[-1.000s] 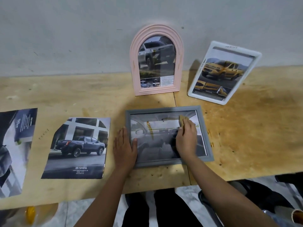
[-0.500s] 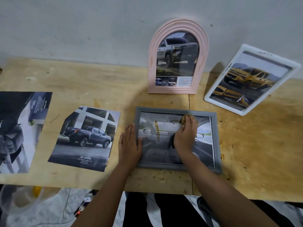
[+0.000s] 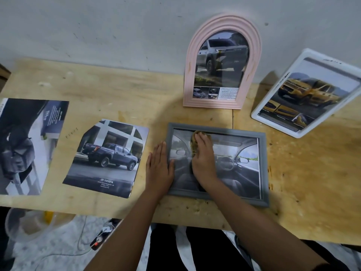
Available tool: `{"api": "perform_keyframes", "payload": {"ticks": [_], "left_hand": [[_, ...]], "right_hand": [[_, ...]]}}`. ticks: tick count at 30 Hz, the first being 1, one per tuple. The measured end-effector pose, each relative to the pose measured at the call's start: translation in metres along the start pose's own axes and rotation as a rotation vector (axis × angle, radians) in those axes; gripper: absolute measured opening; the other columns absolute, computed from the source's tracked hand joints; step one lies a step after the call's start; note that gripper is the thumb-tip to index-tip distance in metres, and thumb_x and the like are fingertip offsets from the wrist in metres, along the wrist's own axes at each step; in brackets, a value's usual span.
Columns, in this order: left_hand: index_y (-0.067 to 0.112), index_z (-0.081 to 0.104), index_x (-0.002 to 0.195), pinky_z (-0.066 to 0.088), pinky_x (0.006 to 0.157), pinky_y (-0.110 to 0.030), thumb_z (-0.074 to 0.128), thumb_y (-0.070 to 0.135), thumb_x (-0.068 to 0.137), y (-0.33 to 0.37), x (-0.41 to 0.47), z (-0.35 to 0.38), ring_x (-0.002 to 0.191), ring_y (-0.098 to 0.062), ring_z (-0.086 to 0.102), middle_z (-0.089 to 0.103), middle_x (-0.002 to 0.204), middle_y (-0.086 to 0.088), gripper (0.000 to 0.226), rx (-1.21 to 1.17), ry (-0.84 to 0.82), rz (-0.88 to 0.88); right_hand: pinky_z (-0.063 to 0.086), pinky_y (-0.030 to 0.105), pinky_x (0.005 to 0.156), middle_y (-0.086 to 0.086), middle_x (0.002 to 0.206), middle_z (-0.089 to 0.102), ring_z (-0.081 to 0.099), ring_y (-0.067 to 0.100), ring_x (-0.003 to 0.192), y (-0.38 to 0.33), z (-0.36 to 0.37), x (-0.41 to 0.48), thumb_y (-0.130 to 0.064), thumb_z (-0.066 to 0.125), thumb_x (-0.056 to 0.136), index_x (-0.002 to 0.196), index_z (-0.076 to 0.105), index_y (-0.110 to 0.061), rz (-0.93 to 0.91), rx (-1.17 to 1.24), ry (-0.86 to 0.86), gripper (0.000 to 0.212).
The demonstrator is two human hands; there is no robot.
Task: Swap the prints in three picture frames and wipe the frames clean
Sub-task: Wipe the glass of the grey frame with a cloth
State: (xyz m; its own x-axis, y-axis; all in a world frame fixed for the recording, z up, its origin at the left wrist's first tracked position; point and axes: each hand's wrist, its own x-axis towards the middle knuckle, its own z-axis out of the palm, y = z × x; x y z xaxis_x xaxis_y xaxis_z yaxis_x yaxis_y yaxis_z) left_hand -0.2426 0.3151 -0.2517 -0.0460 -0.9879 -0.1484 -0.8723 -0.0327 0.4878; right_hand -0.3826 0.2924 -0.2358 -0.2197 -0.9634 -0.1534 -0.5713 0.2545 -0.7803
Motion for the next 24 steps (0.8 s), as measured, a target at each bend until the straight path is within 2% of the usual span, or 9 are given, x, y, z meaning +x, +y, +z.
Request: {"api": "perform_keyframes", "payload": {"ticks": [3,6,10,13,16,19,24], "left_hand": [[0.012,0.016,0.149,-0.005,0.114,-0.026,0.010,0.050,0.086,-0.001,-0.001,0.000,0.145,-0.013,0.011,0.019,0.157,-0.002,0.074,0.003,0.004,-0.009],[0.013,0.015,0.149,-0.006,0.113,-0.024,0.009,0.050,0.084,0.000,0.000,0.001,0.145,-0.013,0.011,0.018,0.157,-0.002,0.075,0.012,-0.001,-0.016],[0.015,0.014,0.150,-0.006,0.113,-0.023,0.009,0.050,0.084,0.000,0.000,0.000,0.145,-0.012,0.011,0.017,0.157,0.000,0.074,0.013,0.004,-0.016],[0.015,0.013,0.150,-0.007,0.112,-0.022,0.009,0.051,0.084,0.000,-0.001,0.000,0.145,-0.011,0.010,0.016,0.157,0.001,0.075,0.010,0.003,-0.012],[0.015,0.014,0.149,-0.006,0.113,-0.023,0.016,0.047,0.089,0.001,-0.001,-0.001,0.145,-0.010,0.010,0.016,0.157,0.001,0.068,-0.003,0.002,-0.018],[0.015,0.014,0.149,-0.006,0.113,-0.022,0.025,0.039,0.091,0.002,-0.001,-0.001,0.145,-0.010,0.009,0.016,0.157,0.001,0.064,-0.005,-0.006,-0.019],[0.014,0.015,0.149,-0.006,0.112,-0.021,0.027,0.037,0.091,0.001,-0.002,-0.002,0.145,-0.011,0.010,0.017,0.157,0.000,0.064,-0.018,0.002,-0.020]], "right_hand": [[0.011,0.019,0.113,0.007,0.149,0.036,0.024,0.019,0.141,0.000,-0.005,0.002,0.005,0.042,0.086,0.137,0.045,-0.007,-0.078,-0.019,-0.127,0.052],[0.015,0.016,0.110,0.012,0.140,0.047,0.036,0.021,0.134,0.004,-0.011,0.005,-0.011,0.040,0.082,0.127,0.056,-0.002,-0.194,0.002,-0.224,0.048],[0.022,0.006,0.107,0.010,0.128,0.059,0.046,0.017,0.125,0.015,-0.024,0.013,-0.005,0.040,0.080,0.113,0.067,-0.002,-0.297,0.015,-0.343,0.043],[0.029,0.010,0.107,0.003,0.121,0.064,0.051,0.015,0.120,0.023,-0.034,0.017,-0.002,0.042,0.079,0.104,0.071,-0.004,-0.355,-0.010,-0.433,0.039],[0.037,0.023,0.106,-0.012,0.116,0.061,0.053,0.012,0.117,0.028,-0.039,0.013,-0.004,0.043,0.080,0.101,0.073,-0.010,-0.382,-0.041,-0.449,0.037],[0.039,0.027,0.105,-0.005,0.116,0.065,0.055,0.015,0.118,0.032,-0.044,0.010,-0.003,0.042,0.080,0.098,0.073,-0.010,-0.384,-0.050,-0.500,0.037],[0.039,0.024,0.104,0.005,0.110,0.068,0.058,0.015,0.113,0.037,-0.059,0.007,0.005,0.044,0.078,0.091,0.074,-0.006,-0.344,0.020,-0.617,0.035]]}}
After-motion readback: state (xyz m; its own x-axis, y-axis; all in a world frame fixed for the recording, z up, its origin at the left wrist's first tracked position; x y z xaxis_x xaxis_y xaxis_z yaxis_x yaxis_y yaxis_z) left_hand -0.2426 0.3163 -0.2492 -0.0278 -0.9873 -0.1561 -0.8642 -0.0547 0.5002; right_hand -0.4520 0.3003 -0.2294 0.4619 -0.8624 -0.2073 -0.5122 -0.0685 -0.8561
